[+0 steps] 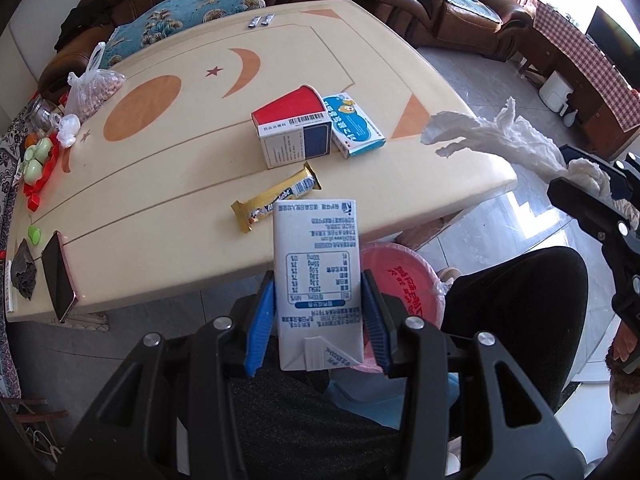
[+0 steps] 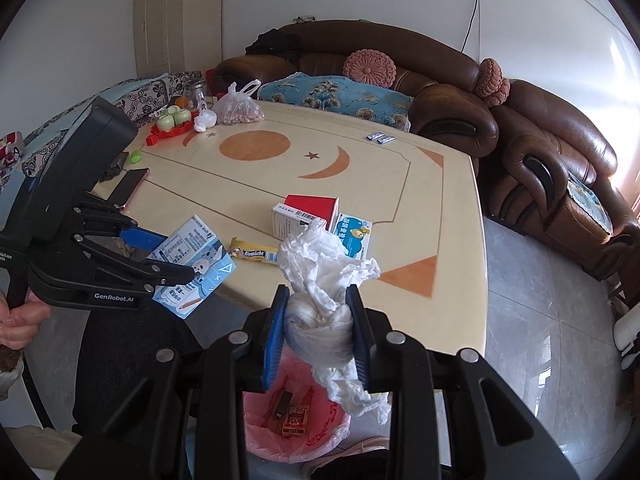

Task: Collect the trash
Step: 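Lift the milk carton with the left tool while the right tool lifts the tissue toward the bin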

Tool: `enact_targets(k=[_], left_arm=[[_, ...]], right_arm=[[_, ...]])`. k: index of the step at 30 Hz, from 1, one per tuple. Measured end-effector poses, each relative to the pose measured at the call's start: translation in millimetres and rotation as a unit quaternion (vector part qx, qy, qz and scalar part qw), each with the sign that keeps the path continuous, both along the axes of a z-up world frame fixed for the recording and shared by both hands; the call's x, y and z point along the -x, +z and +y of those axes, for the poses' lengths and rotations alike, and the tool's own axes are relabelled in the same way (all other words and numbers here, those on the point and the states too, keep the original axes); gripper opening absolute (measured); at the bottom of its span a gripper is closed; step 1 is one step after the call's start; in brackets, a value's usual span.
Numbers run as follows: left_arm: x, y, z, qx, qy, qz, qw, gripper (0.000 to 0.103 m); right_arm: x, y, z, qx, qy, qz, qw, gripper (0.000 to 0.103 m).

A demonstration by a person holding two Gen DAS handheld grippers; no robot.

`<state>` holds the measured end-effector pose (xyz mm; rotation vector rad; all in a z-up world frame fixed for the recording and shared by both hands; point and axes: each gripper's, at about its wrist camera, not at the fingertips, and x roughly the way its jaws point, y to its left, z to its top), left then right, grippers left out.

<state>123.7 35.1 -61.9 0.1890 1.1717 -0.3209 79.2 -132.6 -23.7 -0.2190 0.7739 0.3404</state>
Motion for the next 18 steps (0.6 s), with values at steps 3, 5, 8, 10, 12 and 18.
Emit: enact_targets(k=[3, 5, 8, 10, 12, 18], left_arm=[[5, -6, -5, 0.002, -0.007, 0.005, 1.0, 0.042], [9, -11, -8, 0.001, -0.012, 0.006, 0.9999, 0.042], [14, -17, -14, -0.001, -0.018, 0.008, 0.9998, 0.042], [17, -23, -16, 0.0, -0.021, 0.013, 0.9997, 0.042], [19, -30, -20, -0.003, -0.025, 0.018, 0.9995, 0.042], [25, -55, -29, -0.007, -0.034, 0.035, 0.9988, 0.042]], right_arm=[[7, -8, 1, 0.003, 0.002, 0.008, 1.0, 0.029], [12, -13, 2, 0.004, 0.002, 0.014, 1.0, 0.029], [17, -20, 2, 0.005, 0.003, 0.024, 1.0, 0.029], [20, -26, 2, 0.006, 0.005, 0.031, 0.999, 0.029], [22, -32, 3, 0.006, 0.004, 0.038, 0.999, 0.029], [24, -54, 5, 0.002, 0.005, 0.064, 0.998, 0.029]])
